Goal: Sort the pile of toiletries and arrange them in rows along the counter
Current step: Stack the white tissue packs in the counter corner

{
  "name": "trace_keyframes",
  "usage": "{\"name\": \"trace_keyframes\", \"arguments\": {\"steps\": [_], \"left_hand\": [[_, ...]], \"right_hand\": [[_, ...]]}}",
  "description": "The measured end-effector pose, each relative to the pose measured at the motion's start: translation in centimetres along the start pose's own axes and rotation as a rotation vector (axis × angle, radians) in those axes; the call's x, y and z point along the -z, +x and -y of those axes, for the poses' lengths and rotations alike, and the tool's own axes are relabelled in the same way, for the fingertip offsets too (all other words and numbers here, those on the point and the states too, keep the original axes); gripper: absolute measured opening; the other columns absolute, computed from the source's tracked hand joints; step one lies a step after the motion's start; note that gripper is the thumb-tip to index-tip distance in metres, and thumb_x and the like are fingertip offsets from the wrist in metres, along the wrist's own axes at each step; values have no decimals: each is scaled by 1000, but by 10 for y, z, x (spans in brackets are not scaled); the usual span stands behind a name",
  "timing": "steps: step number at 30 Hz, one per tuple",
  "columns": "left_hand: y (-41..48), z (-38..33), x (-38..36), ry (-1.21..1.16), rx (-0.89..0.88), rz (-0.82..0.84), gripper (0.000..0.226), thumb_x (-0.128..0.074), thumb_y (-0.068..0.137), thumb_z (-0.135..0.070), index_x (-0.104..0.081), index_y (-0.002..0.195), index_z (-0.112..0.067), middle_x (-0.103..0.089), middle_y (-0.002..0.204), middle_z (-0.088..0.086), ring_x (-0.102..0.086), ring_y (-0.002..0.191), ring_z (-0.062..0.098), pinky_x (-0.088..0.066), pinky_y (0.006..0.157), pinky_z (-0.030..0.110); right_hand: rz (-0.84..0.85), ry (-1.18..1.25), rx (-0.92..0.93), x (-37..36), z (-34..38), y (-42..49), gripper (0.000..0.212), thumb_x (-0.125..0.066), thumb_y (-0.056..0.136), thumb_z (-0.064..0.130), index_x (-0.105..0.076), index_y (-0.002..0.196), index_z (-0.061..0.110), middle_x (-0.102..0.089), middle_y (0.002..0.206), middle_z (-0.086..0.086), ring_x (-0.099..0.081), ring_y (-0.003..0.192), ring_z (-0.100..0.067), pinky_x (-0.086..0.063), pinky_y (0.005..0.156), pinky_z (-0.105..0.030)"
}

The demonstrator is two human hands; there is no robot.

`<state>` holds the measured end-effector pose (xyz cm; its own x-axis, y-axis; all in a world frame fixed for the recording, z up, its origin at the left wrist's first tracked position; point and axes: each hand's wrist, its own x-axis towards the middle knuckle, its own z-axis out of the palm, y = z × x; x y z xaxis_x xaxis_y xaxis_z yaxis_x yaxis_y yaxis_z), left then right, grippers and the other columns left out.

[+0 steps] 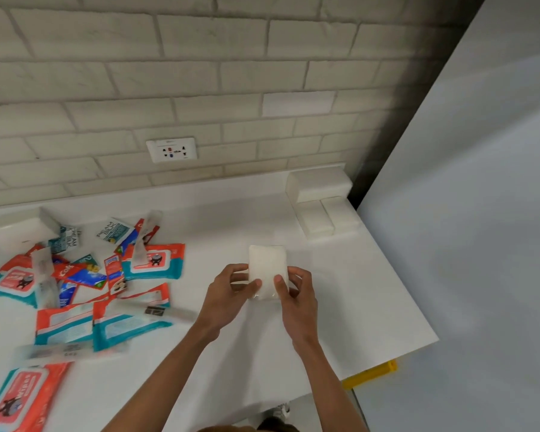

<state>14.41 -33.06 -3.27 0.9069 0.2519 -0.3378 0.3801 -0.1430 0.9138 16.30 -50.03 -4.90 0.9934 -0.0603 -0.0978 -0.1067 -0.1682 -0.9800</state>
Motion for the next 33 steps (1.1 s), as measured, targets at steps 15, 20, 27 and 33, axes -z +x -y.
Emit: {"name": "trace_keyframes", "arguments": {"steps": [15,20,27,33], "left_hand": [[89,-46,-119,-97,-28,-13,55,-86,82,-39,-60,128,-24,-72,115,-4,-76,88,11,-63,85,42],[117,-52,-143,-68,-10,-41,56,-84,84,-38,-58,130,-22,-71,114,-6,-74,90,8,-64,82,37],[145,-64,-173,55,-44,-58,50,-74,93,-38,-58,136,-18,-69,116,-5,-71,89,4,-56,71,17],[161,-69,-182,129,-39,-21,43,-68,96,-36,-61,135,-21,-69,115,-7,-71,90,5,-54,74,18]], "right_hand": [[183,-178,104,97,-19,128,84,-90,79,46,-47,150,39,-51,142,21,-58,126,-2,-57,97,-22],[222,-324,173,107,-30,156,103,-92,78,44,-33,161,35,-47,150,17,-49,131,-3,-46,101,-9],[182,-452,307,110,-50,196,80,-83,91,40,-39,159,39,-47,161,14,-42,149,-7,-41,118,-26],[229,-526,346,114,-56,223,77,-81,93,36,-42,159,35,-47,161,13,-43,149,-9,-41,118,-26]]}}
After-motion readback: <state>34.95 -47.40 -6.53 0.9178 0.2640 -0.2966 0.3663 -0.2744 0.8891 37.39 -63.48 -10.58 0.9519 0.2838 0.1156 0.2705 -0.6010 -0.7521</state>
